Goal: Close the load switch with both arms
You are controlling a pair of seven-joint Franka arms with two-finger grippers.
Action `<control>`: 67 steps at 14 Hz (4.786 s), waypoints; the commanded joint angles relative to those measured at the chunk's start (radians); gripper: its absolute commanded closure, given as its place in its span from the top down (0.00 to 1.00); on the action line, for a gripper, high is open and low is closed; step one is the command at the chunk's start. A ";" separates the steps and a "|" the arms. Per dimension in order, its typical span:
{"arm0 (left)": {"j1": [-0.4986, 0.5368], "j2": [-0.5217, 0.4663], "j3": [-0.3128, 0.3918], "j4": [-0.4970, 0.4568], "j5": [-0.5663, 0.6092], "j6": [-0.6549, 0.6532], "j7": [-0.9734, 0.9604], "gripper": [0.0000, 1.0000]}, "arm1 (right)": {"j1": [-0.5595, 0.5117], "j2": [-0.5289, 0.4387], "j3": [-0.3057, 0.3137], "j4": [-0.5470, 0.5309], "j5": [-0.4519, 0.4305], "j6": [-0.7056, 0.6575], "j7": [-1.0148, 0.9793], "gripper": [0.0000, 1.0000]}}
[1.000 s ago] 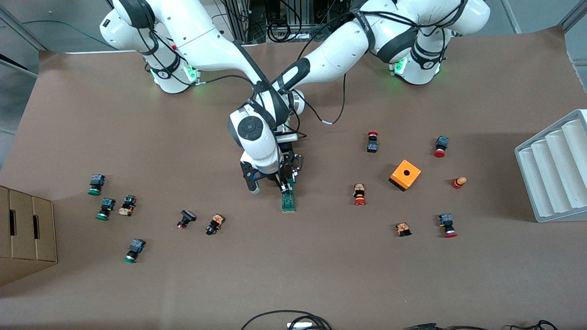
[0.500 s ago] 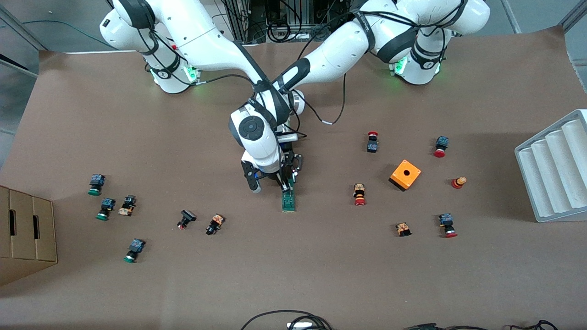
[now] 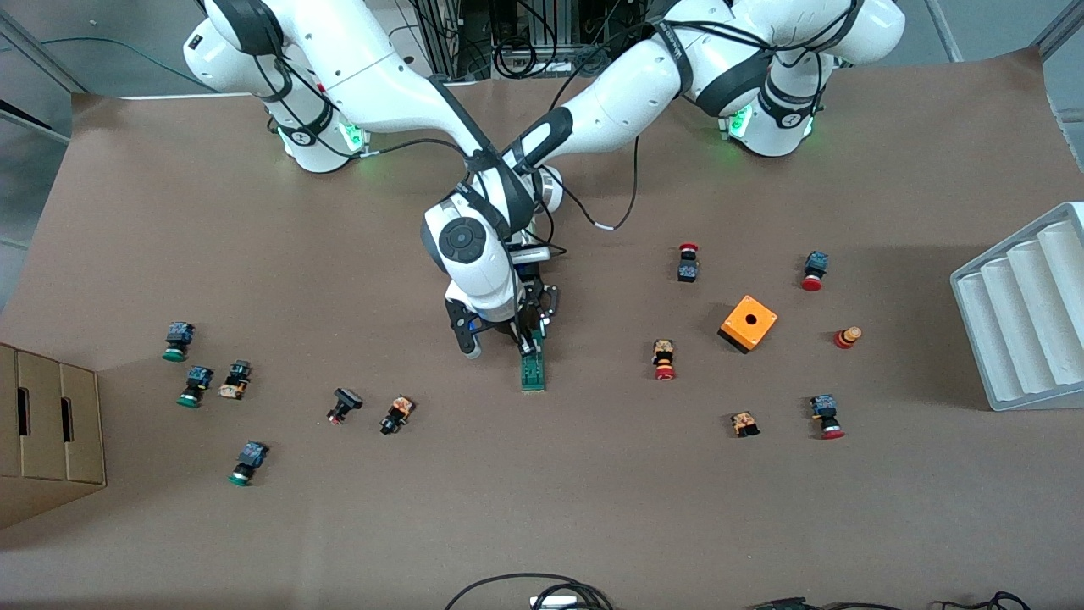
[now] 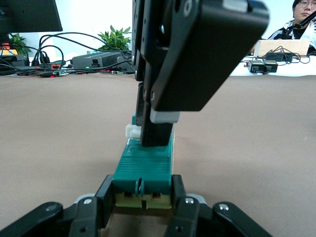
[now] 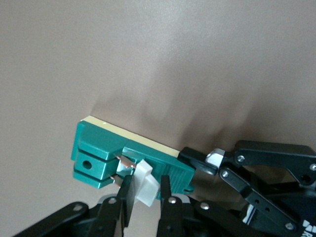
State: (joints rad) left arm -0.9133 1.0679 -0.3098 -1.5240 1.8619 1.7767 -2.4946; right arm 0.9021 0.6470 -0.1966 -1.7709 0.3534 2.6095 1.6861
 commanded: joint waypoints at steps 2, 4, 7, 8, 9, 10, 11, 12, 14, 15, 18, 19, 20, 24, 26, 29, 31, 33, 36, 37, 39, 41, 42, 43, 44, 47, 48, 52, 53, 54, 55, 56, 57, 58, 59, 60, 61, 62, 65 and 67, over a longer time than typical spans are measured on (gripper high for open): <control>0.002 0.021 -0.008 0.021 0.016 -0.003 0.016 0.51 | -0.057 0.028 0.026 0.103 0.029 -0.040 -0.006 0.26; 0.002 0.020 -0.008 0.021 0.016 -0.003 0.016 0.51 | -0.066 0.028 0.034 0.111 0.030 -0.045 -0.006 0.26; 0.002 0.020 -0.008 0.021 0.017 -0.003 0.022 0.51 | -0.077 0.028 0.037 0.120 0.047 -0.048 -0.005 0.26; 0.004 0.021 -0.008 0.022 0.014 -0.003 0.036 0.51 | -0.078 0.028 0.040 0.122 0.052 -0.048 -0.006 0.24; 0.004 0.021 -0.008 0.021 0.014 -0.003 0.048 0.51 | -0.078 0.028 0.040 0.122 0.052 -0.048 -0.006 0.21; 0.004 0.021 -0.008 0.021 0.013 -0.003 0.048 0.51 | -0.078 0.029 0.040 0.122 0.052 -0.048 -0.006 0.21; 0.004 0.021 -0.008 0.021 0.013 -0.003 0.048 0.51 | -0.078 0.029 0.040 0.122 0.052 -0.048 -0.006 0.20; 0.004 0.021 -0.008 0.021 0.013 -0.003 0.048 0.51 | -0.078 0.029 0.040 0.122 0.052 -0.048 -0.006 0.19; 0.004 0.021 -0.008 0.021 0.011 -0.003 0.045 0.51 | -0.080 0.029 0.042 0.125 0.052 -0.048 -0.006 0.17; 0.004 0.021 -0.008 0.021 0.011 -0.003 0.045 0.51 | -0.086 0.031 0.042 0.137 0.052 -0.051 -0.005 0.17; 0.004 0.021 -0.008 0.021 0.013 -0.003 0.046 0.51 | -0.130 0.040 0.074 0.159 0.052 -0.060 -0.006 0.17; 0.004 0.021 -0.008 0.021 0.013 -0.003 0.045 0.51 | -0.132 0.046 0.075 0.169 0.052 -0.063 -0.008 0.17; 0.004 0.021 -0.008 0.021 0.013 -0.003 0.046 0.51 | -0.138 0.057 0.075 0.183 0.052 -0.065 -0.008 0.17; 0.004 0.021 -0.008 0.021 0.013 -0.003 0.046 0.51 | -0.144 0.101 0.077 0.226 0.050 -0.062 -0.008 0.17; 0.004 0.021 -0.008 0.019 0.013 -0.003 0.043 0.51 | -0.144 0.121 0.077 0.249 0.050 -0.062 -0.008 0.17; 0.004 0.021 -0.008 0.018 0.011 -0.003 0.039 0.51 | -0.158 0.146 0.077 0.277 0.050 -0.062 -0.008 0.17; 0.005 0.021 -0.008 0.021 0.013 -0.003 0.045 0.51 | -0.158 0.160 0.077 0.291 0.050 -0.062 -0.008 0.17; 0.005 0.021 -0.008 0.019 0.013 -0.003 0.045 0.51 | -0.158 0.172 0.077 0.298 0.050 -0.057 -0.008 0.17; 0.005 0.023 -0.008 0.019 0.013 -0.003 0.043 0.51 | -0.160 0.186 0.077 0.312 0.050 -0.057 -0.006 0.17; 0.005 0.024 -0.008 0.019 0.013 -0.003 0.045 0.51 | -0.160 0.191 0.077 0.314 0.050 -0.055 -0.006 0.17; 0.005 0.024 -0.008 0.019 0.013 -0.003 0.045 0.51 | -0.164 0.198 0.077 0.320 0.050 -0.054 -0.006 0.17; 0.005 0.024 -0.008 0.019 0.013 -0.003 0.045 0.51 | -0.166 0.213 0.077 0.338 0.050 -0.054 -0.005 0.17; 0.005 0.024 -0.008 0.019 0.013 -0.003 0.045 0.51 | -0.164 0.220 0.077 0.341 0.050 -0.054 -0.005 0.17; 0.005 0.024 -0.008 0.019 0.013 -0.003 0.045 0.51 | -0.164 0.223 0.077 0.344 0.050 -0.054 -0.003 0.17; 0.005 0.023 -0.008 0.018 0.013 -0.003 0.043 0.51 | -0.164 0.223 0.078 0.346 0.050 -0.054 -0.003 0.17; 0.005 0.023 -0.008 0.019 0.013 -0.003 0.045 0.51 | -0.166 0.233 0.079 0.353 0.050 -0.054 -0.003 0.17; 0.005 0.023 -0.008 0.019 0.013 -0.003 0.045 0.51 | -0.167 0.238 0.079 0.357 0.050 -0.054 -0.003 0.17; 0.005 0.023 -0.008 0.018 0.013 -0.003 0.045 0.51 | -0.175 0.250 0.079 0.372 0.050 -0.054 -0.002 0.17; 0.005 0.023 -0.008 0.018 0.013 -0.003 0.045 0.51 | -0.175 0.249 0.080 0.372 0.050 -0.057 0.000 0.17; 0.005 0.023 -0.008 0.018 0.013 -0.003 0.045 0.51 | -0.175 0.244 0.080 0.373 0.052 -0.062 0.001 0.17; 0.007 0.023 -0.008 0.019 0.013 -0.003 0.046 0.51 | -0.177 0.235 0.085 0.373 0.052 -0.068 0.003 0.18; 0.007 0.023 -0.008 0.018 0.014 -0.003 0.046 0.51 | -0.181 0.224 0.092 0.373 0.052 -0.081 0.004 0.20; 0.007 0.023 -0.008 0.019 0.014 -0.003 0.046 0.51 | -0.192 0.215 0.095 0.373 0.053 -0.101 0.004 0.23; 0.007 0.023 -0.008 0.019 0.014 -0.003 0.046 0.51 | -0.196 0.207 0.098 0.373 0.055 -0.117 0.003 0.27; 0.007 0.023 -0.008 0.019 0.014 -0.003 0.046 0.51 | -0.200 0.203 0.101 0.373 0.056 -0.123 0.003 0.36; 0.007 0.021 -0.008 0.019 0.014 -0.003 0.046 0.51 | -0.209 0.191 0.102 0.373 0.058 -0.135 0.003 0.54; 0.007 0.021 -0.008 0.019 0.014 -0.003 0.046 0.52 | -0.216 0.172 0.100 0.372 0.058 -0.164 0.000 0.66; 0.007 0.020 -0.008 0.019 0.013 -0.003 0.045 0.56 | -0.229 0.146 0.098 0.370 0.056 -0.201 -0.008 0.91; 0.008 0.011 -0.008 0.019 0.017 -0.003 0.036 1.00 | -0.264 0.021 0.097 0.322 0.055 -0.288 -0.132 1.00; 0.008 0.009 -0.008 0.022 0.014 -0.003 0.036 1.00 | -0.317 -0.096 0.097 0.245 0.055 -0.360 -0.259 1.00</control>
State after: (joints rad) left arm -0.9108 1.0683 -0.3099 -1.5198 1.8628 1.7766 -2.4689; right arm 0.6346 0.6915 -0.1106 -1.4119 0.3751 2.3147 1.5502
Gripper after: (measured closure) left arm 0.106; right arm 0.009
